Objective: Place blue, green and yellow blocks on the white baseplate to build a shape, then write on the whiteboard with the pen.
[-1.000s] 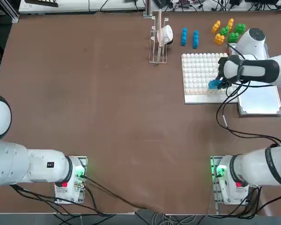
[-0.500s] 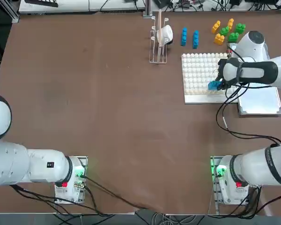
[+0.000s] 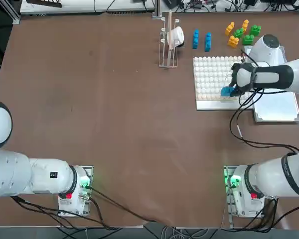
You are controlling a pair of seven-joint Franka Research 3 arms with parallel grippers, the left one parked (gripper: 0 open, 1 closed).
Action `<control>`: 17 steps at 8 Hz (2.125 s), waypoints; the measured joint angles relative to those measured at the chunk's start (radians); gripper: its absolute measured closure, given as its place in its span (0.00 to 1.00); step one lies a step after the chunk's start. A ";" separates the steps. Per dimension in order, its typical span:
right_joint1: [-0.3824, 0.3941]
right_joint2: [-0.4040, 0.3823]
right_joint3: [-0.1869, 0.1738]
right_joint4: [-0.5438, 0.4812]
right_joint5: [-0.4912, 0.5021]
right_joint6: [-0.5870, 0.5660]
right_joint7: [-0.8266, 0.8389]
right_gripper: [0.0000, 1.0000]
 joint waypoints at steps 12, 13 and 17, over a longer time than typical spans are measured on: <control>0.005 0.029 0.001 0.000 -0.001 0.035 0.057 0.59; 0.005 0.029 0.001 0.000 -0.001 0.035 0.057 0.59; 0.005 0.029 0.001 0.000 -0.001 0.036 0.061 0.59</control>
